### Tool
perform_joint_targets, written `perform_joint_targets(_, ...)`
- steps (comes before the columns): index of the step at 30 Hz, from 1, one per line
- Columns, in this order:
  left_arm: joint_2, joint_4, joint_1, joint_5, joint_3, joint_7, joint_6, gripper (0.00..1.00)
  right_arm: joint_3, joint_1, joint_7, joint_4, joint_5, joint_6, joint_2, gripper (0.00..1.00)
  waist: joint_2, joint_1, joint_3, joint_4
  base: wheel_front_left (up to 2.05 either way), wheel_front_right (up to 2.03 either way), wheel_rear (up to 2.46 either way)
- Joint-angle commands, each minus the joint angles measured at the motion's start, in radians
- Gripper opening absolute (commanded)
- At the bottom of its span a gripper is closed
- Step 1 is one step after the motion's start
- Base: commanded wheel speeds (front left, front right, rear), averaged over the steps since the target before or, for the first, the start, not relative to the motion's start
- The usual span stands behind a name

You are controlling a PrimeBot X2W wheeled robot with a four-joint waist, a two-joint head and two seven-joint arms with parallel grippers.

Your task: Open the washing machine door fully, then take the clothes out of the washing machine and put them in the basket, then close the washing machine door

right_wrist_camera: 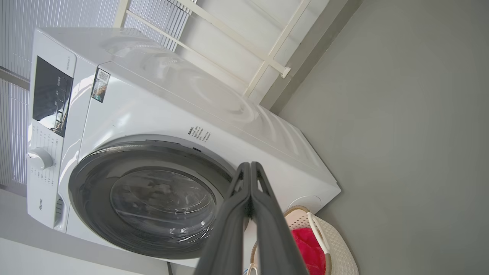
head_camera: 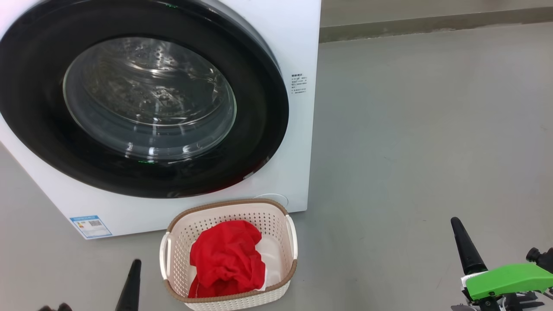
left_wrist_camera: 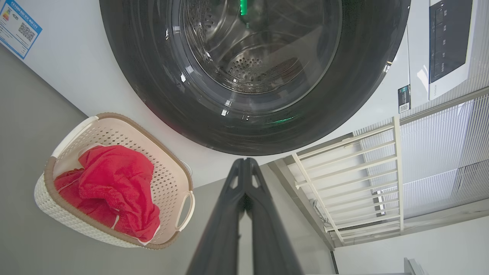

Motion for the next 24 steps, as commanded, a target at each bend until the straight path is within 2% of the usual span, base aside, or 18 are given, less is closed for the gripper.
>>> perform_joint_targets(1, 0.013, -0.022, -0.060, -0.036, 0.028, 0.010, -0.005, 0.00, 0.008, -0.053, 0.010, -0.025, 0.036, -0.001, -0.006, 0.00, 0.0000, 0.0000, 0.002, 0.001, 0.00, 0.00, 0.00)
perform_joint_targets(24, 0.016, -0.019, -0.097, -0.293, 0.036, 0.076, -0.006, 0.00, -0.016, -0.080, 0.077, -0.024, 0.280, -0.001, 0.000, 0.00, 0.0000, 0.0000, 0.022, 0.006, 0.00, 0.00, 0.00)
